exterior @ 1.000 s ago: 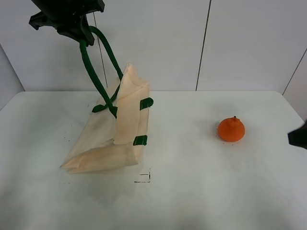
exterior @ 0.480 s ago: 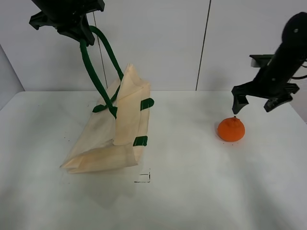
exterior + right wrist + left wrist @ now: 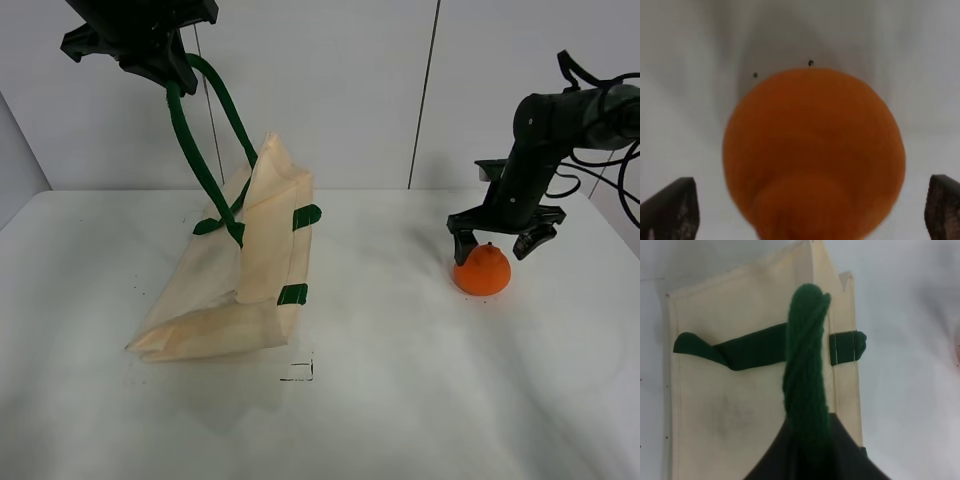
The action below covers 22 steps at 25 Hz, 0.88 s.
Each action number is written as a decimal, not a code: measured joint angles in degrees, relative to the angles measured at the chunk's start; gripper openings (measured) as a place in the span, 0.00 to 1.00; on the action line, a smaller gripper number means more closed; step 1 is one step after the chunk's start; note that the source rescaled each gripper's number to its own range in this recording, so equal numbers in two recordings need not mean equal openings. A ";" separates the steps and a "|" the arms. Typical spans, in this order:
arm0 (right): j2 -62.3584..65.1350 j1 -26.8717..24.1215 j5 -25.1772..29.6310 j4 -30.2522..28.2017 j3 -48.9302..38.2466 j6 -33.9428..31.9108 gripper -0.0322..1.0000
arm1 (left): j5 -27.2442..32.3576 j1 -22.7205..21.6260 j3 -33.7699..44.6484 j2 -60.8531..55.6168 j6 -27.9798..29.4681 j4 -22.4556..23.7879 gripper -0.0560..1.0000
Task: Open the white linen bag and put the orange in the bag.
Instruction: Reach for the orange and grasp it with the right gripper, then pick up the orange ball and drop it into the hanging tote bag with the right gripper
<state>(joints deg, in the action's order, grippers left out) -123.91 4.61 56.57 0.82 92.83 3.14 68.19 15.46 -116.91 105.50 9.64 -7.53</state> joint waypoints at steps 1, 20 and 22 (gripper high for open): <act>-0.70 0.00 -0.62 -0.12 0.00 0.00 1.00 | 0.00 0.00 0.00 0.00 0.00 0.00 0.05; 1.07 -0.07 -2.64 3.90 0.25 2.26 0.03 | 0.00 0.00 0.00 -0.15 -0.04 0.00 0.05; 3.87 -0.07 -1.71 8.16 1.72 4.28 0.03 | 0.00 0.00 0.00 -0.50 -0.04 0.00 0.05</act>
<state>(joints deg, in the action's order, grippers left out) -120.04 4.54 54.86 8.99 94.55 7.41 68.19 15.46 -116.91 105.00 9.60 -7.53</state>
